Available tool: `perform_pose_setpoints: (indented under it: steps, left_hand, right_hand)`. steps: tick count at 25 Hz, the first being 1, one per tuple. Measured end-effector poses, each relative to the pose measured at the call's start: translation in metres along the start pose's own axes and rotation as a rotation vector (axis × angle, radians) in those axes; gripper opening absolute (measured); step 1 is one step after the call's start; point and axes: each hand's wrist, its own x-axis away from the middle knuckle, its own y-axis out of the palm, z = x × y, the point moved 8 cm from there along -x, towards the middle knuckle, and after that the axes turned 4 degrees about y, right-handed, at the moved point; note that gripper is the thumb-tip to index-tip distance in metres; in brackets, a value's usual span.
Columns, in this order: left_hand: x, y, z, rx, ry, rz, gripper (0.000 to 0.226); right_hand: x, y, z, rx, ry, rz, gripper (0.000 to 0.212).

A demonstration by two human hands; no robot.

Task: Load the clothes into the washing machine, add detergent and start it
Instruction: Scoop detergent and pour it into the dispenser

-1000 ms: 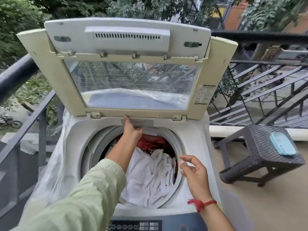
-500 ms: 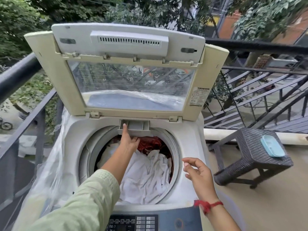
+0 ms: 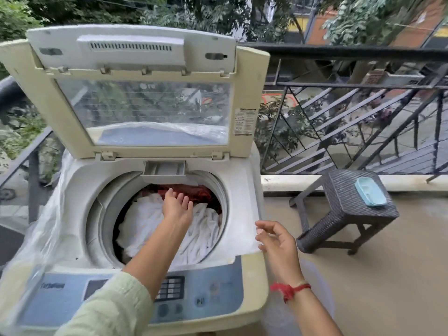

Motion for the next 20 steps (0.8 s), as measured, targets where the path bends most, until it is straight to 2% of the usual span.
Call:
perform_pose_setpoints:
  steps: [3, 5, 9, 12, 17, 20]
  left_hand:
    - [0.061, 0.018, -0.074, -0.031, -0.072, -0.140, 0.030]
    - [0.100, 0.042, -0.143, -0.092, -0.144, -0.239, 0.019]
    - [0.168, 0.078, -0.300, -0.250, -0.265, -0.281, 0.021]
    - [0.213, 0.102, -0.388, -0.406, -0.336, -0.292, 0.021]
    - [0.237, 0.153, -0.480, -0.462, -0.460, -0.353, 0.018]
    - [0.226, 0.175, -0.517, -0.517, -0.467, -0.317, 0.018]
  right_hand:
    - [0.010, -0.079, 0.001, -0.106, -0.055, 0.137, 0.020]
    - [0.019, -0.157, 0.006, -0.192, -0.079, 0.229, 0.018]
    - [0.042, -0.330, 0.022, -0.222, -0.070, 0.413, 0.020]
    - [0.054, -0.435, 0.032, -0.210, -0.041, 0.538, 0.018]
    - [0.022, -0.516, 0.041, -0.193, 0.007, 0.546, 0.017]
    - [-0.014, -0.543, 0.052, -0.136, 0.072, 0.466, 0.021]
